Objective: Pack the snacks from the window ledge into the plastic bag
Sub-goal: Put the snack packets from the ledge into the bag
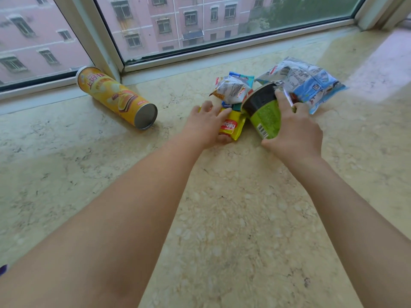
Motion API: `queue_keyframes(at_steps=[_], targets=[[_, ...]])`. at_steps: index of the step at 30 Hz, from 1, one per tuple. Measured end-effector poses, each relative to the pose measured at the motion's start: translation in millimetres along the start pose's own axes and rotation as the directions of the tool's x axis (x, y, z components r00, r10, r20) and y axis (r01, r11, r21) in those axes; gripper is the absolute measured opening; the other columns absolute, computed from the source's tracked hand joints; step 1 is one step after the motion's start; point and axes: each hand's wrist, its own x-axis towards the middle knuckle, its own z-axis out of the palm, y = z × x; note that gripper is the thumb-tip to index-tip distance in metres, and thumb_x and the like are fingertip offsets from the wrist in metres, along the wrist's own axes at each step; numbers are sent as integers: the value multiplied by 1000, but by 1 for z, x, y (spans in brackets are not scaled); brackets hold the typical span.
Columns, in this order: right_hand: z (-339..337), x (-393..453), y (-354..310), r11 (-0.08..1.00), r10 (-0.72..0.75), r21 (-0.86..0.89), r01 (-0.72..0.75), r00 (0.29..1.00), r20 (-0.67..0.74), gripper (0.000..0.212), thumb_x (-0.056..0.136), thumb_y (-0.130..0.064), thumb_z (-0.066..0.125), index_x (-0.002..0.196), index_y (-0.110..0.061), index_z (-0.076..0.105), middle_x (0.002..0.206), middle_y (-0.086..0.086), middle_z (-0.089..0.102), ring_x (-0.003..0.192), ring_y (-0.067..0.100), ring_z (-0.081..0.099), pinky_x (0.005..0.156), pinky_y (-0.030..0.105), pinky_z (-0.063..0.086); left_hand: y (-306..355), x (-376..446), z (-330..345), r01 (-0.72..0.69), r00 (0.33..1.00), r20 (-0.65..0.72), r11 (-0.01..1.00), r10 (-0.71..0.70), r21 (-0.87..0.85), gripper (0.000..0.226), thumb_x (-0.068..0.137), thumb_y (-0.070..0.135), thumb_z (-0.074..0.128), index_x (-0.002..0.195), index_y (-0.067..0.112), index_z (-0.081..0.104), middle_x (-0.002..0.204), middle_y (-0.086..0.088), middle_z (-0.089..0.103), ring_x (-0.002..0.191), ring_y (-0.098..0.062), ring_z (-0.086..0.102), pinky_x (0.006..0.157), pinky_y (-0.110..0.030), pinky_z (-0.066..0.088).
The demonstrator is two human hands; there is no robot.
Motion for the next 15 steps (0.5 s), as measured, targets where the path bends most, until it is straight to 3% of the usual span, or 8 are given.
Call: queue_keyframes(at_steps=[4,7,11,15], targets=[[2,-4,0,1000,-19,13,19,1000,-4,104,70,-31,77,150,-35,12,134,17,36,106,38,52,74,38,45,-11,-15,3,20,999,-48,1000,-19,7,83,78,73,50,145,29,28,139,-5,40,129,-28,31,101,-41,30],[7,-5,2,998,-27,56,29,999,-38,97,73,-33,75,149,-38,14,134,16,37,104,37,52,76,41,48,-17,-33,6,60,997,-45,992,-65,-107,80,76,67,57,140,23,38,132,-4,46,120,-26,43,93,-37,36],[11,-9,0,997,-34,73,37,999,-39,93,77,-35,73,148,-44,14,133,16,38,102,37,53,76,40,48,-15,-53,5,102,993,-49,980,-112,-173,77,74,61,63,138,25,41,125,-1,53,112,-24,53,82,-34,41],[11,-16,-8,998,-52,33,55,996,-73,92,75,-33,74,148,-43,18,130,16,41,96,37,55,66,36,45,-20,-78,-4,203,974,-51,949,-221,-241,78,72,62,65,138,29,40,121,-2,55,107,-25,57,71,-31,39]])
